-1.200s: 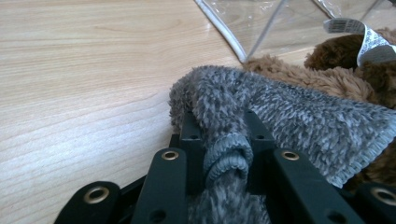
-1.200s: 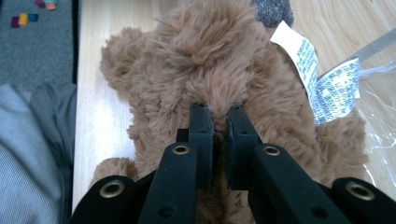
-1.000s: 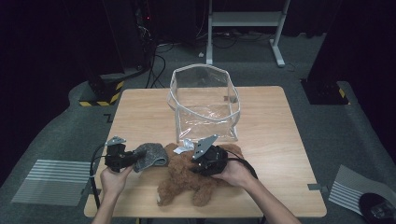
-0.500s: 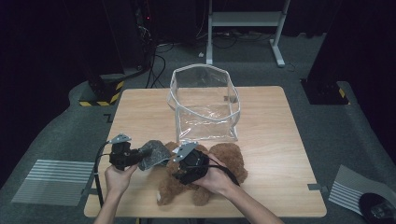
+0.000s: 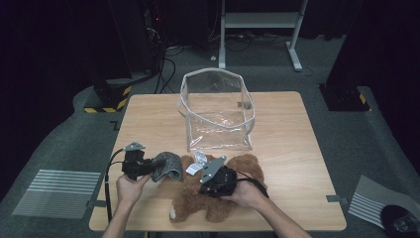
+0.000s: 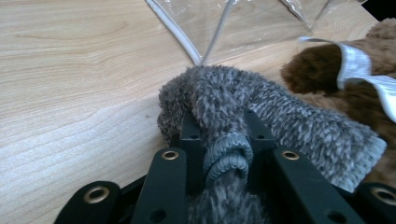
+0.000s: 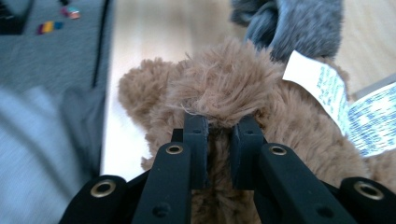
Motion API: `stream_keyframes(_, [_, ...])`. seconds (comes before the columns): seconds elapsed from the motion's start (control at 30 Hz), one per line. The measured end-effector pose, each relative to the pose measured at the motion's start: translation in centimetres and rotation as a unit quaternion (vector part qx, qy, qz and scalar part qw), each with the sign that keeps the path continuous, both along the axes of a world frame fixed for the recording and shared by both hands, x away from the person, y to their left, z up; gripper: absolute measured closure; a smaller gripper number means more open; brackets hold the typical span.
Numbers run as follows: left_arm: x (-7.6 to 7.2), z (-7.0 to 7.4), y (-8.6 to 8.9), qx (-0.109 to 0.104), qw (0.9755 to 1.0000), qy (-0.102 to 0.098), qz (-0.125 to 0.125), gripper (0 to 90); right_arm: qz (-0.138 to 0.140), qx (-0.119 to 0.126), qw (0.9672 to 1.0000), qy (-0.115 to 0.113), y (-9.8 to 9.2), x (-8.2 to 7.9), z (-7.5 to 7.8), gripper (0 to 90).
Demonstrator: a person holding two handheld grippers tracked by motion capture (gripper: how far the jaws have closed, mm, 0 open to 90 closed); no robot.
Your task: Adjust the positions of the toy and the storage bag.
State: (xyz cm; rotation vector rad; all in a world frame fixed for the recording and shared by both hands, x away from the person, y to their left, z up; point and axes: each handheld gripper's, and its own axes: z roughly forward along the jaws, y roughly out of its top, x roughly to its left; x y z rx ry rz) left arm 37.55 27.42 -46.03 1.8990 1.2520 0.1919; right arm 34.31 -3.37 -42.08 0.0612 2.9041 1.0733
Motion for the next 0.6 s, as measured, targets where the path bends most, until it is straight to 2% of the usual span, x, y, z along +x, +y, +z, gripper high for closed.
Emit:
stream_keyframes(0.07, [0.0, 0.0, -0.1, -0.002, 1.0, 0.0, -0.001, 74.7, 0.008, 0.001, 1.0, 0.0, -0.9, -0.1, 0.1, 77.6])
stream_keyframes(0.13, [0.1, -0.1, -0.1, -0.01, 1.0, 0.001, -0.001, 74.7, 0.004, 0.01, 0.9999, 0.0, -1.8, -0.2, 0.1, 71.0])
stream_keyframes(0.2, [0.2, 0.0, -0.2, -0.014, 0.9999, 0.001, -0.001, 74.7, -0.014, 0.036, 0.9992, -0.007, -2.6, -0.4, 0.1, 61.0])
stream_keyframes(0.27, [0.2, -0.1, -0.3, -0.014, 0.9999, 0.001, -0.003, 74.7, -0.046, 0.06, 0.9969, -0.021, -3.3, -0.7, 0.2, 52.6])
stream_keyframes(0.33, [0.2, -0.1, -0.4, -0.015, 0.9999, 0.003, -0.005, 74.7, -0.075, 0.083, 0.9929, -0.038, -4.2, -1.0, 0.4, 47.8])
stream_keyframes(0.4, [0.2, -0.1, -0.5, -0.015, 0.9999, 0.004, -0.005, 74.7, -0.109, 0.097, 0.9882, -0.046, -5.4, -1.1, 0.7, 45.7])
stream_keyframes(0.53, [0.3, -0.1, -0.5, -0.016, 0.9998, 0.004, -0.006, 74.7, -0.166, 0.101, 0.9794, -0.056, -8.2, -0.8, 0.8, 43.0])
stream_keyframes(0.6, [0.3, -0.2, -0.6, -0.016, 0.9998, 0.004, -0.007, 74.7, -0.196, 0.105, 0.9737, -0.051, -9.7, -0.5, 0.6, 41.3])
